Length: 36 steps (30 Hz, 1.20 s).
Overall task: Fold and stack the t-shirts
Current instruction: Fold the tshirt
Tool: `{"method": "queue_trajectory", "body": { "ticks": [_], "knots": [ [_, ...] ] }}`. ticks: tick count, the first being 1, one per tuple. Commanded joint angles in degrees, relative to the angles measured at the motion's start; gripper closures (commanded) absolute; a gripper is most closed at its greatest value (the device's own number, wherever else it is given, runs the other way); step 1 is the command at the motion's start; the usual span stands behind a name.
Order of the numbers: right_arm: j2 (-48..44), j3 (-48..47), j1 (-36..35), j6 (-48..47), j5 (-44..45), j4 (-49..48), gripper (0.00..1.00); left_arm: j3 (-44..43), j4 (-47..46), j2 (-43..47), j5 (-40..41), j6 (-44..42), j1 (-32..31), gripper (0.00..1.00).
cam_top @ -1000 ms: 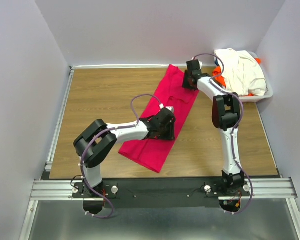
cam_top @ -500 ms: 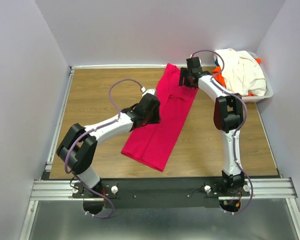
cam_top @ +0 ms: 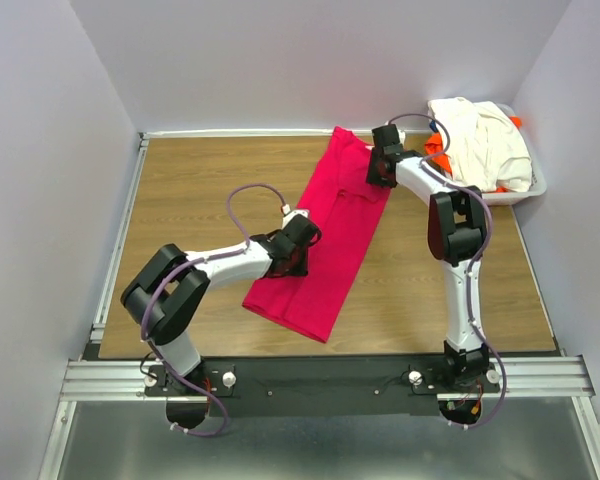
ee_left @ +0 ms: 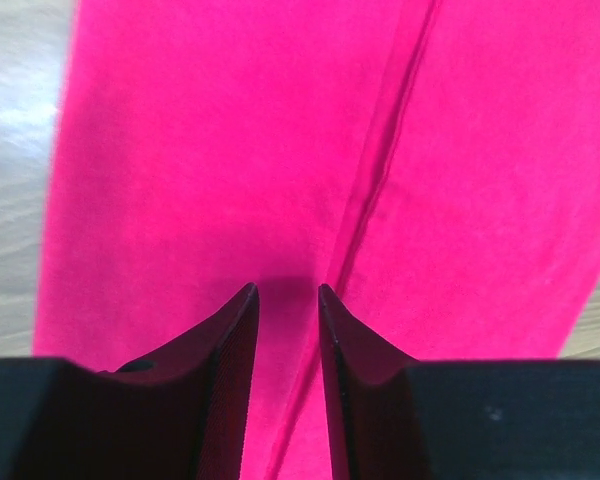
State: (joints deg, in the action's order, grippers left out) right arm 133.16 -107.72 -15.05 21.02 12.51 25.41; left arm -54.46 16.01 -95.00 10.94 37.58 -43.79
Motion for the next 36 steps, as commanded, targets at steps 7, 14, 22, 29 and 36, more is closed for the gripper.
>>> {"method": "queue_trajectory", "body": {
  "ticks": [7, 14, 22, 29, 36],
  "knots": [
    [9.39, -5.03, -0.33, -0.97, -1.35, 1.22, 0.53, 1.11, -1.06, -4.66, -0.83, 3.37, -6.56, 0.63],
    [15.89, -13.38, -0.33, -3.00, -5.13, 1.48, 0.50, -3.46, -3.70, -9.93, -3.99, 4.69, -11.84, 0.64],
    [17.13, -16.65, -0.42, -3.53, -7.42, 1.66, 0.46, -6.63, -5.99, -12.14, -6.37, 4.34, -11.85, 0.63],
    [12.83, -15.68, -0.33, -3.17, -6.72, 1.75, 0.35, -7.24, -5.47, -9.33, -6.20, 2.15, -11.49, 0.62],
    [2.55, -15.59, -0.33, -4.23, -3.38, 2.80, 0.17, -9.09, -3.09, -0.47, -3.39, -1.19, -10.44, 0.56]
  ]
}}
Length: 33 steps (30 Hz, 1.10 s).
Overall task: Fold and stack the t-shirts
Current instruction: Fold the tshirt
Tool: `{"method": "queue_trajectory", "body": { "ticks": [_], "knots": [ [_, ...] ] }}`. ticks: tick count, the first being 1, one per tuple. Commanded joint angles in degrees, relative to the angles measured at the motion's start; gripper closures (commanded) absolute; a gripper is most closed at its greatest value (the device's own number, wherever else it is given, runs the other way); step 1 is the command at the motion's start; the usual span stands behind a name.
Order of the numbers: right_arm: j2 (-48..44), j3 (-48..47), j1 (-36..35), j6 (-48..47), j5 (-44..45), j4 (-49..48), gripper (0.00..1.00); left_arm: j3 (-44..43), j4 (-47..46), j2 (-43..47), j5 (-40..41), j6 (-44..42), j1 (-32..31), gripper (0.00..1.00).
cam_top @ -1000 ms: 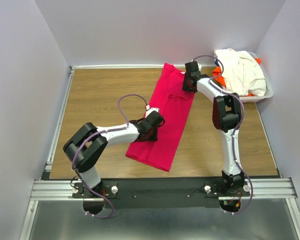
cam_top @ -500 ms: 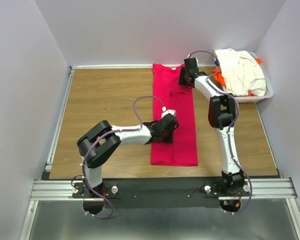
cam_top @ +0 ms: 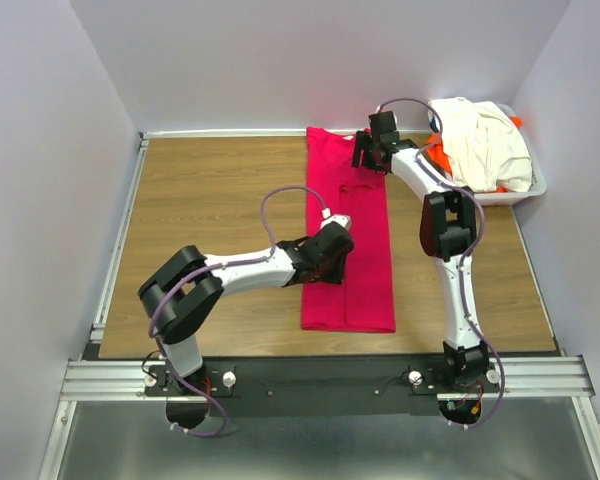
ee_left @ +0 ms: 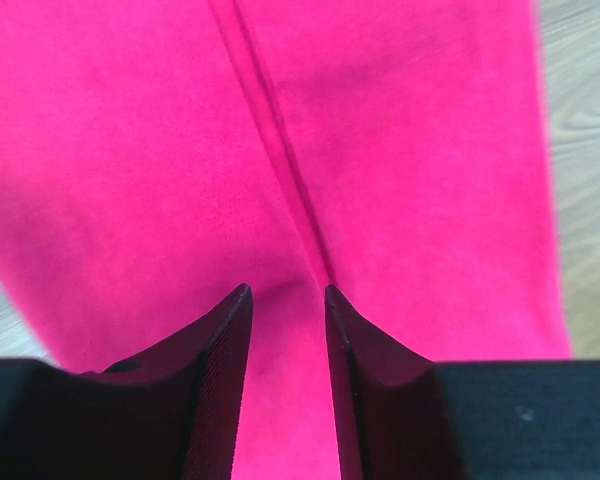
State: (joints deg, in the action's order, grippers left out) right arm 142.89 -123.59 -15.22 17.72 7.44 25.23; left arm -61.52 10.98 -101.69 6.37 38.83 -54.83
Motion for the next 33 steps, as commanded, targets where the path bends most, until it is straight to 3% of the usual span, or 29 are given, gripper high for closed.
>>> {"method": "queue_trajectory", "body": {
  "ticks": [1, 7, 12, 17, 27, 33],
  "knots": [
    [-8.40, 1.41, -0.16, -0.93, 2.13, 3.33, 0.17, -1.77, 2.20, 7.02, 1.54, -2.62, 0.77, 0.56],
    [-23.69, 16.25, -0.16, 3.02, 1.53, 3.77, 0.25, 2.10, 2.99, 10.02, 0.05, -2.36, 1.21, 0.64],
    [-36.09, 37.07, -0.77, 7.24, -0.15, 2.90, 0.41, 7.54, 2.20, 11.95, -2.15, -0.95, 0.60, 0.78],
    [-46.55, 52.20, -2.97, 10.67, 0.82, 0.00, 0.47, 10.71, 1.15, 11.95, -2.68, 0.37, -3.79, 0.83],
    [-64.74, 71.64, -5.78, 16.03, -0.41, -1.15, 0.51, 17.56, -1.49, 9.58, -3.55, 5.12, -8.36, 0.88],
    [-64.59, 76.92, -6.22, 17.00, -0.85, -2.20, 0.51, 18.97, -2.46, 9.93, -4.17, 5.29, -8.37, 0.88]
  ]
}}
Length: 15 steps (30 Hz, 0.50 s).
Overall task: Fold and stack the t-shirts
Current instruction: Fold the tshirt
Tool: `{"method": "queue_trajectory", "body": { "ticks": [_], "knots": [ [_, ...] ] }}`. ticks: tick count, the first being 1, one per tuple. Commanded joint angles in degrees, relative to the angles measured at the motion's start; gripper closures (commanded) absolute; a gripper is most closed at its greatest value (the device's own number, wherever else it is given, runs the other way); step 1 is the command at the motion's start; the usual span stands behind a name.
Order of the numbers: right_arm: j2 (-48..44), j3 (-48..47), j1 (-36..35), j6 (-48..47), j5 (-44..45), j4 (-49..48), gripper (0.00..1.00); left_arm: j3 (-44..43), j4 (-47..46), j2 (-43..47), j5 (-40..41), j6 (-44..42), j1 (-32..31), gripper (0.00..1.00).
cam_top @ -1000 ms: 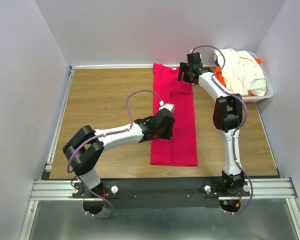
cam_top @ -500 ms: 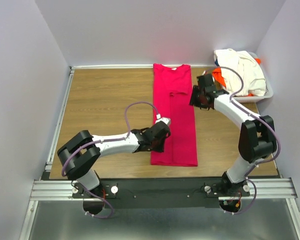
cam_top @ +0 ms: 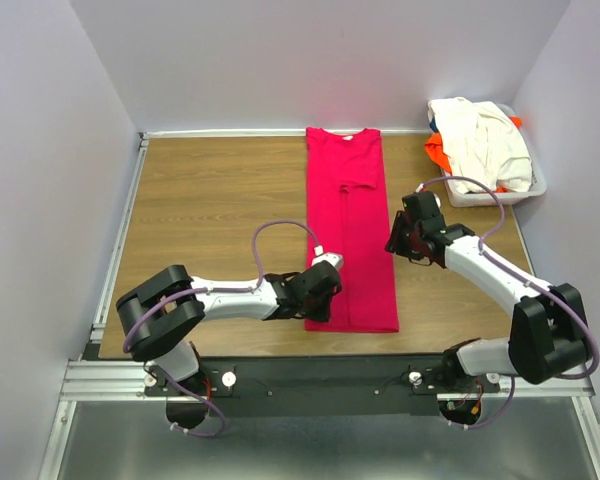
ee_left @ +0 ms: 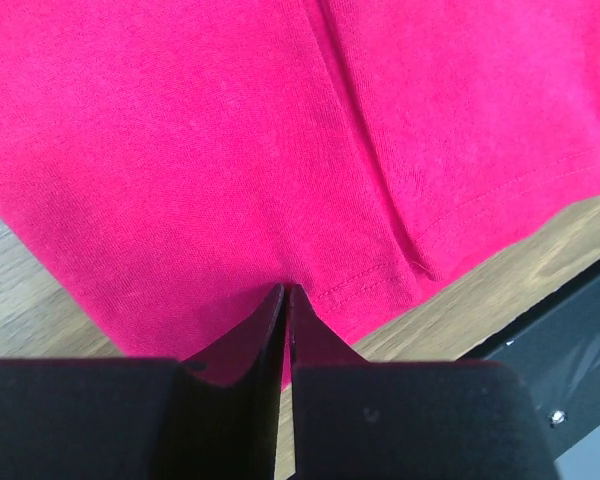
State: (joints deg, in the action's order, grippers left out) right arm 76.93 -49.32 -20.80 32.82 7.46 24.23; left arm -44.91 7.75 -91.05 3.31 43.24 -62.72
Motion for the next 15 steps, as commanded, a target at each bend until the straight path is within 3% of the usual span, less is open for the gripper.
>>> {"method": "queue_trajectory", "body": {
  "ticks": [1, 8, 15],
  "knots": [
    [1.73, 2.65, -1.00, 2.16, -1.13, -1.29, 0.51, 2.45, 0.69, -0.45, -1.11, 0.88, -0.47, 0.88],
    [-2.39, 7.65, -2.84, 3.92, -1.75, -1.55, 0.51, 4.65, 0.60, 2.89, -2.43, 1.05, 0.23, 0.83],
    [-8.62, 13.54, -2.85, 6.20, -10.00, 1.16, 0.50, 7.20, -1.51, 3.68, -7.70, 1.14, 0.58, 0.83]
  ]
}}
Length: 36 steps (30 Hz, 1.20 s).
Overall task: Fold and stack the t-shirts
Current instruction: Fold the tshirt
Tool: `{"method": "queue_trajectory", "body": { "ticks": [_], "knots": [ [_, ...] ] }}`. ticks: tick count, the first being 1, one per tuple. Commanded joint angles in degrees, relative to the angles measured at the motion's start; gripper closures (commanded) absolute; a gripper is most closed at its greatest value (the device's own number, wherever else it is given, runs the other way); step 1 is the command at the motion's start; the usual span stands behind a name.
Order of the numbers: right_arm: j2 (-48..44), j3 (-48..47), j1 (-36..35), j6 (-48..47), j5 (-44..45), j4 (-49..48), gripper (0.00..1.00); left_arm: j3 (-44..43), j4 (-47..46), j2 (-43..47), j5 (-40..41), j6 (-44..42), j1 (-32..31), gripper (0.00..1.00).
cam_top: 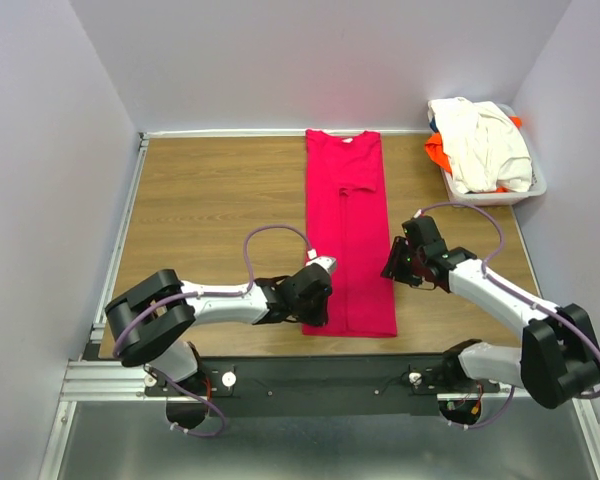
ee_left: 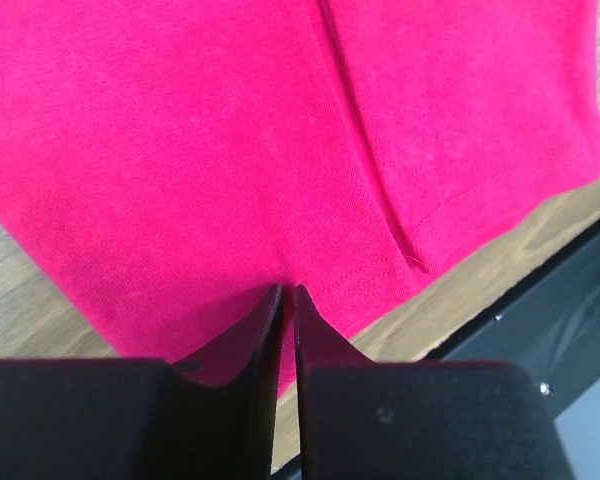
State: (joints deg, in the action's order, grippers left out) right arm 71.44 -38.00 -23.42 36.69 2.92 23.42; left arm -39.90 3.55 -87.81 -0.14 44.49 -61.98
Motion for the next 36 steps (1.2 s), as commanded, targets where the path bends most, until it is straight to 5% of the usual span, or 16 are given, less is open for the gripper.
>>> {"method": "queue_trajectory", "body": {
  "ticks": [1, 12, 29, 36],
  "knots": [
    [-3.93, 2.66, -0.22, 2.51, -7.21, 2.50, 0.50, 1.85, 3.12, 1.06, -4.17, -0.37, -0.08, 0.83],
    [-9.65, 4.60, -0.22, 4.62, -17.68, 15.16, 0.50, 1.93, 7.35, 11.17, -7.50, -0.90, 6.34, 0.74],
    [-7.11, 4.86, -0.22, 5.76, -14.26, 22.28, 0.51, 9.49, 4.97, 5.98, -15.24, 2.27, 6.34, 0.78],
    [-7.10, 6.18, -0.22, 6.55, -15.05, 23.69, 0.52, 5.62, 12.70, 12.83, -12.34, 0.69, 8.53, 0.72]
  ]
}}
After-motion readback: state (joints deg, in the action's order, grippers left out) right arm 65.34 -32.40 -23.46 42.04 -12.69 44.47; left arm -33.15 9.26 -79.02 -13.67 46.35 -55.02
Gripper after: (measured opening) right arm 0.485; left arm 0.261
